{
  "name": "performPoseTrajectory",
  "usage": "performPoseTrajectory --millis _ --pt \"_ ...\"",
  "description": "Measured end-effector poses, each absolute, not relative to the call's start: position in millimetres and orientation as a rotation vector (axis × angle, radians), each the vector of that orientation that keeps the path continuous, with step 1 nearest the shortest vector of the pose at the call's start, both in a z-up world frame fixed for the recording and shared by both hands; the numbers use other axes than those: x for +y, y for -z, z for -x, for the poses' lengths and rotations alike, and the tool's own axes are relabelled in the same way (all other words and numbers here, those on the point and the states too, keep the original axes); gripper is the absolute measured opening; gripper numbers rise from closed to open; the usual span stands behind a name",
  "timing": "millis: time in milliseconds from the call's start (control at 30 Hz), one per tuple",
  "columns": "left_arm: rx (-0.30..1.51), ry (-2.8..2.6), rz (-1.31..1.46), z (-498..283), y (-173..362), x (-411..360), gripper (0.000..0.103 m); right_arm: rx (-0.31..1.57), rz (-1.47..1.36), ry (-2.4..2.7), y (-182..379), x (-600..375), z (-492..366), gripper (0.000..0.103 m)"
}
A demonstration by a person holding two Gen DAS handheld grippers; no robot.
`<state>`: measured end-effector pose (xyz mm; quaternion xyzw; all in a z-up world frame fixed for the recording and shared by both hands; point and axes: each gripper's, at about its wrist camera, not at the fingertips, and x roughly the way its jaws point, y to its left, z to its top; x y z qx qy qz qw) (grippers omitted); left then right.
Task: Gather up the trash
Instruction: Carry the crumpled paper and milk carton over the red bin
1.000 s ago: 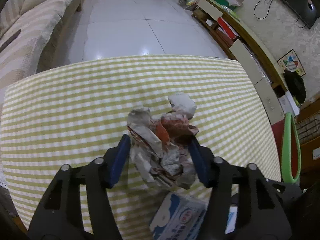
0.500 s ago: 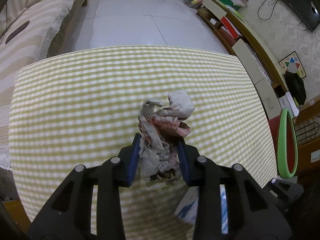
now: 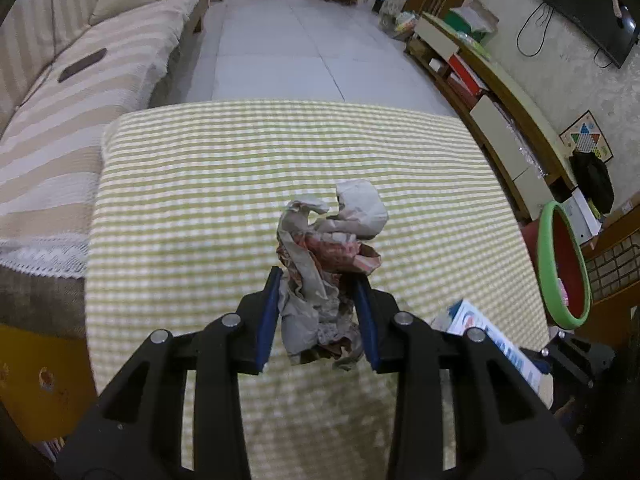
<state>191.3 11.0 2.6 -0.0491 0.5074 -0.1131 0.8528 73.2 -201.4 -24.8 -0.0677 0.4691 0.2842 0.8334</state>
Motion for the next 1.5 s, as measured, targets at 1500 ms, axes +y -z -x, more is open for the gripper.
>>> performPoseTrajectory --millis 1500 --pt "0.948 0.256 0.055 -64 -79 -43 0.034 0.783 -0.019 -0.400 -75 -281 -33 0.050"
